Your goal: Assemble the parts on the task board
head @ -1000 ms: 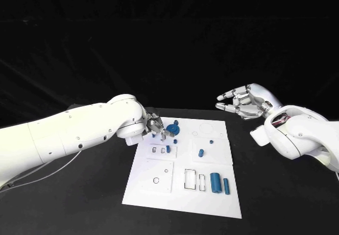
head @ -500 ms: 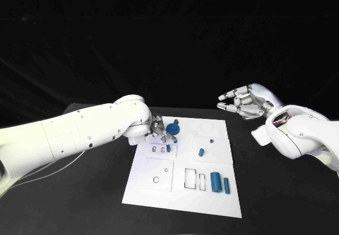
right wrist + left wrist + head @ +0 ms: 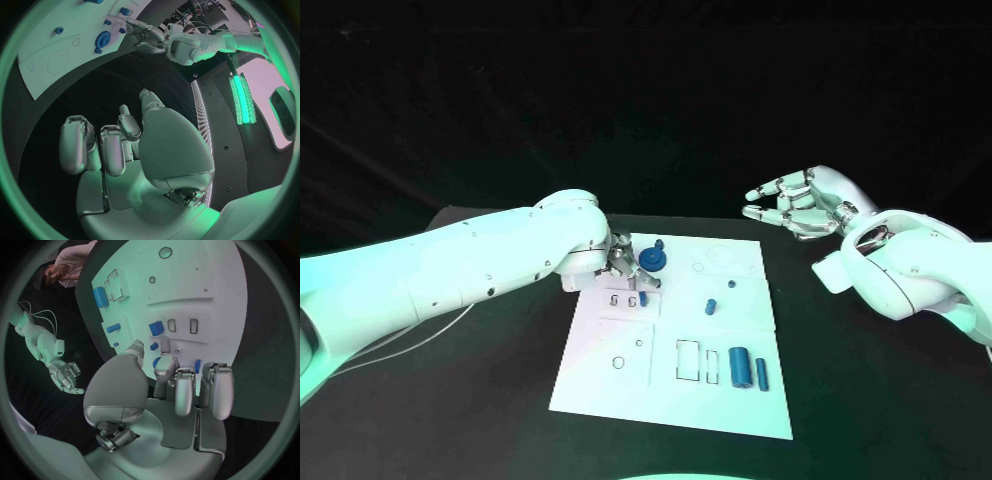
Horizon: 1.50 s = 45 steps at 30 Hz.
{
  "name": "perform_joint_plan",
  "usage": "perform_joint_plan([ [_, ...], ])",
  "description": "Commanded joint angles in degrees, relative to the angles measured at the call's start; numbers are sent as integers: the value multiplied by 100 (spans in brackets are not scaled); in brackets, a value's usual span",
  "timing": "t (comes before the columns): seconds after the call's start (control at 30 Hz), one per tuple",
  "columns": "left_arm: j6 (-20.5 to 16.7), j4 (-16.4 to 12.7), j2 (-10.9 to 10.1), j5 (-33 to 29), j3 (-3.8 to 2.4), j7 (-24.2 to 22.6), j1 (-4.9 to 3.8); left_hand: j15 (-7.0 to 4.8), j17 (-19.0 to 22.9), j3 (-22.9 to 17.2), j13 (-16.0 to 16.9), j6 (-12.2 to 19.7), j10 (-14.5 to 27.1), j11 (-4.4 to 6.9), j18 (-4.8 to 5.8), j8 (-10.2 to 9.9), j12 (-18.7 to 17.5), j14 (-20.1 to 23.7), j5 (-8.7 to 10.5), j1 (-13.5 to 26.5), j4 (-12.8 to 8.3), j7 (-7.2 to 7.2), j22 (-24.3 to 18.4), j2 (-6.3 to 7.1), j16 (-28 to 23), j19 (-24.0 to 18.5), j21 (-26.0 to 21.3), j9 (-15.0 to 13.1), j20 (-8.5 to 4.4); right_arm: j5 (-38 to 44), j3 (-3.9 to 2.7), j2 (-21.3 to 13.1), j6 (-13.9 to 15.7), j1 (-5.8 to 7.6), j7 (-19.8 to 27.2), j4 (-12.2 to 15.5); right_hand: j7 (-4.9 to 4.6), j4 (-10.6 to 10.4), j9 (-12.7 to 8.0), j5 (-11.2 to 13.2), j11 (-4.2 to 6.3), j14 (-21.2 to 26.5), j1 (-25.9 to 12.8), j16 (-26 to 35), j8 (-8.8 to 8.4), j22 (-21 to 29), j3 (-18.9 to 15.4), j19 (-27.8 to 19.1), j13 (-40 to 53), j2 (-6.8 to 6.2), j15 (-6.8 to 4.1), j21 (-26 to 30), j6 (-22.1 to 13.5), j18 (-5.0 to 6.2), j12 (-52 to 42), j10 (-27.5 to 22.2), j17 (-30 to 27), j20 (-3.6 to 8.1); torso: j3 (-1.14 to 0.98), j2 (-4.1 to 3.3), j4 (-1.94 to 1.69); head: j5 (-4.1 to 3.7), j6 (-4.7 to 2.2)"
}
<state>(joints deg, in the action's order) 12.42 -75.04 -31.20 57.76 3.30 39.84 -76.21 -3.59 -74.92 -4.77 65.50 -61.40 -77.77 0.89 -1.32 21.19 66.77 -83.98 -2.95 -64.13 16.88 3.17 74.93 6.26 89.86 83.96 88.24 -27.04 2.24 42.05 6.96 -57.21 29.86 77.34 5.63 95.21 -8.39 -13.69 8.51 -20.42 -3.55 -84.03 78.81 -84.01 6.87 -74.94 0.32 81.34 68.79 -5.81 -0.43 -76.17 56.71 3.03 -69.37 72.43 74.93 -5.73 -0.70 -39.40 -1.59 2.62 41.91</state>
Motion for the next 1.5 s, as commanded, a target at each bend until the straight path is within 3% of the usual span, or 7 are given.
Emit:
perform_joint_plan([
  [0.03,232,51,45,37,14,270,8,-27,-1508,24,4,40,17,-22,54,40,16,-602,5,32,-6,14,1150,-17,14,386,26,-18,-17,61,1,-3,-14,-1,-1,7,13,1,3,-25,3,-346,-24,32,30,-617,-34,-31,-9,35,-20,37,-3,57,22,-46,609,12,2,-8,1,4,19],
  [0.9,456,148,161,-72,47,277,60,-27,-1508,-50,27,124,40,-22,53,100,17,-602,6,-126,-21,14,1150,-124,14,382,26,-196,-12,61,5,-1,-34,-3,-23,14,14,-7,3,-49,5,-345,-21,42,36,-608,-33,-36,-17,55,-21,53,-6,59,26,-46,600,13,-5,-10,-5,3,110],
  [1.5,481,196,191,-148,47,272,73,-26,-1508,-246,40,189,55,-22,52,140,9,-602,5,-327,-22,16,1150,-218,14,378,25,-349,-9,61,8,14,-67,-7,-21,22,14,-9,3,-71,6,-345,-13,46,41,-606,-29,-34,-23,72,-23,59,-8,60,29,-46,599,15,-6,-14,3,3,134],
])
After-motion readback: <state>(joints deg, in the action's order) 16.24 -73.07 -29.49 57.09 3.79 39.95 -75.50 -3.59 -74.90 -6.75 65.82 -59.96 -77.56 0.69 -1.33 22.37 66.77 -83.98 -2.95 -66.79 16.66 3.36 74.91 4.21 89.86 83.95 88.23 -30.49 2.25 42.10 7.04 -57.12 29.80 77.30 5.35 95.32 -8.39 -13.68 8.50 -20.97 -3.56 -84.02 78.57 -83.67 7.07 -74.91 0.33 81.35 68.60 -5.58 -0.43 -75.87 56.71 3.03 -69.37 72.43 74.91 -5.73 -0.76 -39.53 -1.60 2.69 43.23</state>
